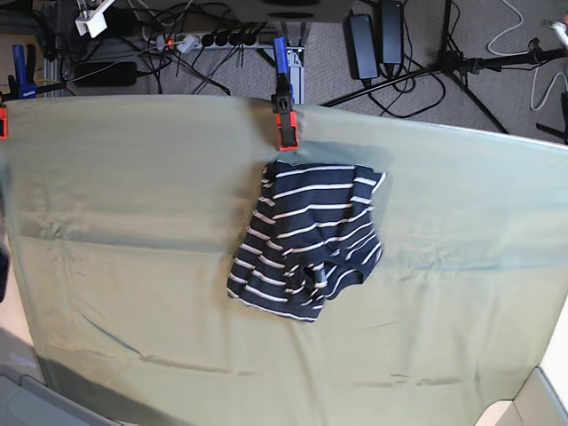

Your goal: Fold the T-shirt properly

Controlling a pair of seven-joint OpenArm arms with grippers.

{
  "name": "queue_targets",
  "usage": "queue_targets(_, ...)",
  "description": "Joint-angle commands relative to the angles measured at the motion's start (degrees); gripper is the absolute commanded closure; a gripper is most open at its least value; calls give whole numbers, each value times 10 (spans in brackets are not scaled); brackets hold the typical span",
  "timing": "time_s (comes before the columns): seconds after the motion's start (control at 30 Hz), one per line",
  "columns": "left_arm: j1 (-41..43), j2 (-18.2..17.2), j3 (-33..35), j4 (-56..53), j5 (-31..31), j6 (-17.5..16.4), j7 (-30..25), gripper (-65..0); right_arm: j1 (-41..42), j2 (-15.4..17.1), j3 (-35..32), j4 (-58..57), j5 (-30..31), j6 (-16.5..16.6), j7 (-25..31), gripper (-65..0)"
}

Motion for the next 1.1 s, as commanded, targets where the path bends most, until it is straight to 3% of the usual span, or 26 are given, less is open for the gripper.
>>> queue_targets(0.0,6,-2,6,1,22,-3,18,0,6,4,5,-11,8,37,3,0)
queue_targets(0.17,-42,-2,17,1,27,-3,68,0,43,4,5,-55,8,37,-5,0)
queue_targets(0.47,-54,0,18,1,15,-4,67,0,66,15,4,-55,-6,37,-6,0)
queue_targets(0.7,-57,0,23,-3,8,-4,103,0,73,15,-1,-56,-32,36,-5,0)
queue_targets(0.87,-58,0,83,-39,9,-4,133,0,77,15,-2,-75,-41,34,2,0)
queue_targets(1.07,-98,0,214,-145,32,-3,129,0,112,15,-18,-167,-73,32,5,0)
